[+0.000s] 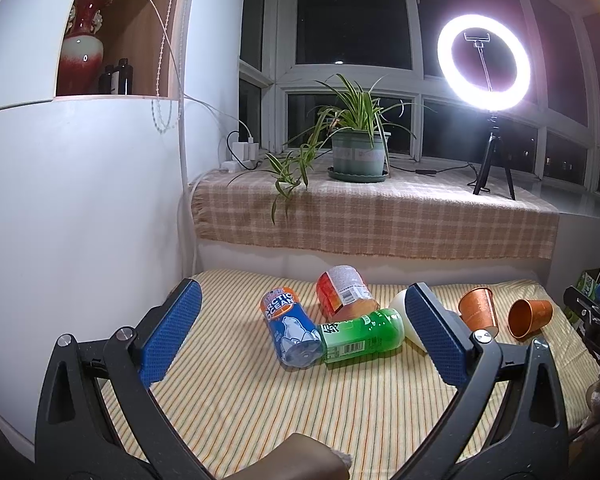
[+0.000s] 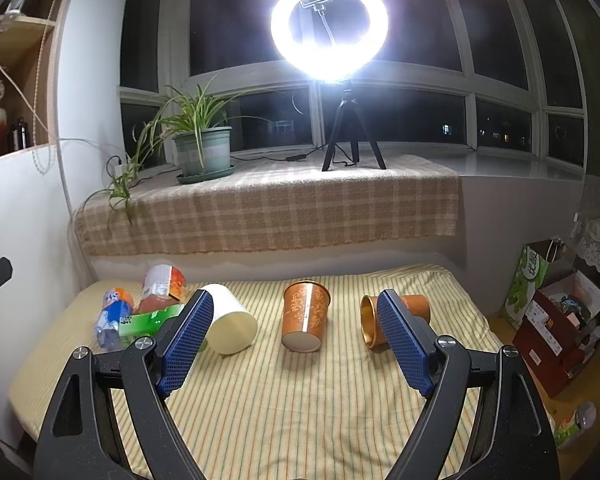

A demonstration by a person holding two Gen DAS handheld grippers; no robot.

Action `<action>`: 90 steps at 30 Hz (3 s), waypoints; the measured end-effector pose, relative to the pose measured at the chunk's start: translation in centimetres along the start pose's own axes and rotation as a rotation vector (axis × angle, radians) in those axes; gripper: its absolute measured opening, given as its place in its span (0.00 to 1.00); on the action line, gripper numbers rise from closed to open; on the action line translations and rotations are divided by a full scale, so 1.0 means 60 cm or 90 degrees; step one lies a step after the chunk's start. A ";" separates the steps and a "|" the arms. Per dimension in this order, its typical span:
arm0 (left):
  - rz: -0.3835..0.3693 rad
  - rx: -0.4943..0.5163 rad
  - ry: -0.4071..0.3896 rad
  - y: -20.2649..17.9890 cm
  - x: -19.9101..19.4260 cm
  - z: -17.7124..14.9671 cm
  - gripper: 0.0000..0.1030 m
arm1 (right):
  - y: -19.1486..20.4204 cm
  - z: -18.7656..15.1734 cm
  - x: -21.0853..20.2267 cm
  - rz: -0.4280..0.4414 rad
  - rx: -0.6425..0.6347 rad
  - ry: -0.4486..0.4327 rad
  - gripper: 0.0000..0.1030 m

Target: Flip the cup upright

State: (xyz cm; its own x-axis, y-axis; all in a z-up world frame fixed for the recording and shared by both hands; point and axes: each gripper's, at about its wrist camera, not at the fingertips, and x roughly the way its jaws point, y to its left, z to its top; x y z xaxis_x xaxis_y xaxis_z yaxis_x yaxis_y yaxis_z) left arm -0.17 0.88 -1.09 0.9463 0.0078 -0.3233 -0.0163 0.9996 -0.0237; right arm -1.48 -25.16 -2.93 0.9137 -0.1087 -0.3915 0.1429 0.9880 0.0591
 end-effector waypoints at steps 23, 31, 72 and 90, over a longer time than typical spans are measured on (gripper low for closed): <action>0.001 0.004 0.004 -0.004 0.002 -0.010 1.00 | -0.004 -0.002 0.013 0.001 0.001 0.010 0.81; 0.001 0.006 0.004 -0.005 0.003 -0.010 1.00 | -0.002 -0.004 0.014 0.001 -0.001 0.011 0.81; 0.034 -0.002 0.055 0.046 0.044 -0.040 1.00 | 0.109 0.033 0.169 0.156 -0.082 0.111 0.82; 0.082 -0.059 0.141 0.134 0.077 -0.102 1.00 | 0.259 0.042 0.427 0.282 -0.116 0.353 0.82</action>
State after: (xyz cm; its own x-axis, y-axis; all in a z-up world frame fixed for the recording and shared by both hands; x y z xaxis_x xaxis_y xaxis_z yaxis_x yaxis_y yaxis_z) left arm 2.08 8.76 -8.54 0.8411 0.1190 -0.5277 -0.1720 0.9837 -0.0524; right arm 25.13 -12.87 -9.71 0.5377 0.3295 -0.7761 -0.3056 0.9340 0.1848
